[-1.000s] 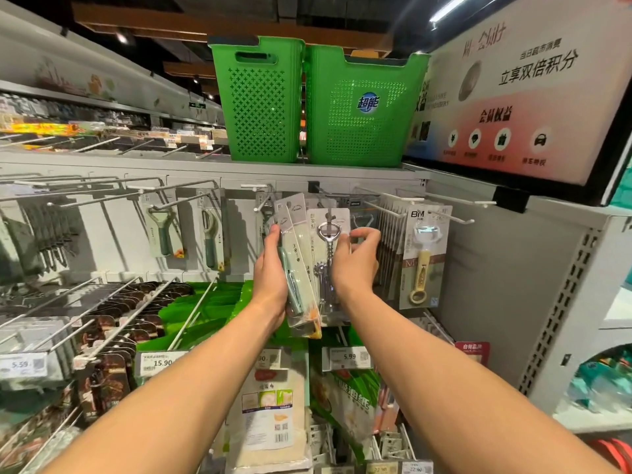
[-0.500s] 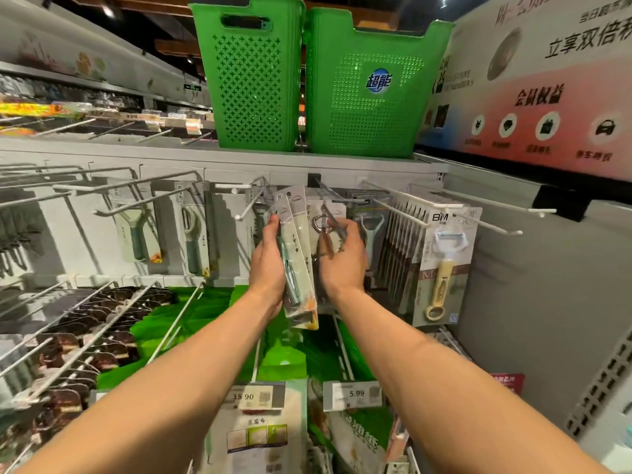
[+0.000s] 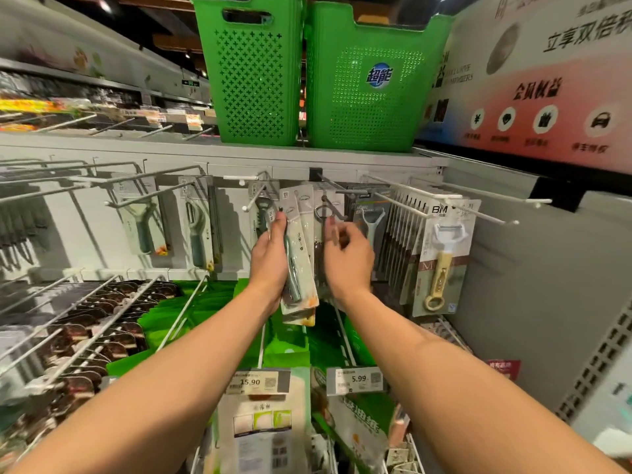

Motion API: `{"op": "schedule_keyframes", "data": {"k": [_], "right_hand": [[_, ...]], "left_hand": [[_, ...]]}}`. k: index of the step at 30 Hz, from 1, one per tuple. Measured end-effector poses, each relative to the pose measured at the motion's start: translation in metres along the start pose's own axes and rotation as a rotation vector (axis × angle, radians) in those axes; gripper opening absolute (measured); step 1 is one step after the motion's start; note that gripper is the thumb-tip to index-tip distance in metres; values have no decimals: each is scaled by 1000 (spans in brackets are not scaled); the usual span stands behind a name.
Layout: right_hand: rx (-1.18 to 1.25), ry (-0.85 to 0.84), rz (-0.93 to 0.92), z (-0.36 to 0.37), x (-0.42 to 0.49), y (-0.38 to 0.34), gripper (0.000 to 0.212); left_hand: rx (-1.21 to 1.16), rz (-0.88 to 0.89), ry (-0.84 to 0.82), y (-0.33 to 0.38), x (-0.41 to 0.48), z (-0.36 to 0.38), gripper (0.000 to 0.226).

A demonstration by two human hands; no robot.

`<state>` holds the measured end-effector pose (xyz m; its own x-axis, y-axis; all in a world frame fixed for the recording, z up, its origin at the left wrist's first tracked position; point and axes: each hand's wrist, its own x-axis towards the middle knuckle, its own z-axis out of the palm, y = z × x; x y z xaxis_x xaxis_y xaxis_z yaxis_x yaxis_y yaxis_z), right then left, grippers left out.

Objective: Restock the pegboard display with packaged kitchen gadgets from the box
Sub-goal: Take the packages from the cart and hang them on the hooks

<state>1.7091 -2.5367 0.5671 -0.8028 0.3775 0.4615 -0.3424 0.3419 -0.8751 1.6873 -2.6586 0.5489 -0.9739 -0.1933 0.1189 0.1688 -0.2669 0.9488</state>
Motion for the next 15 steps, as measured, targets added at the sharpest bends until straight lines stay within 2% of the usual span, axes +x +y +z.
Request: {"op": "schedule_keyframes", "data": {"k": [2, 5, 8, 11, 15], "right_hand": [[45, -104, -24, -7, -16, -8, 36], [41, -172, -69, -12, -34, -15, 29], [62, -168, -60, -22, -49, -25, 19], [113, -121, -24, -38, -68, -37, 19], [131, -91, -6, -55, -86, -47, 19]], "left_hand": [[-3, 12, -14, 5, -16, -3, 81], [-17, 18, -23, 8, -40, -6, 71], [-22, 3, 14, 8, -61, -9, 72], [-53, 15, 88, 12, -82, -15, 77], [-94, 29, 68, 16, -103, -20, 64]]}}
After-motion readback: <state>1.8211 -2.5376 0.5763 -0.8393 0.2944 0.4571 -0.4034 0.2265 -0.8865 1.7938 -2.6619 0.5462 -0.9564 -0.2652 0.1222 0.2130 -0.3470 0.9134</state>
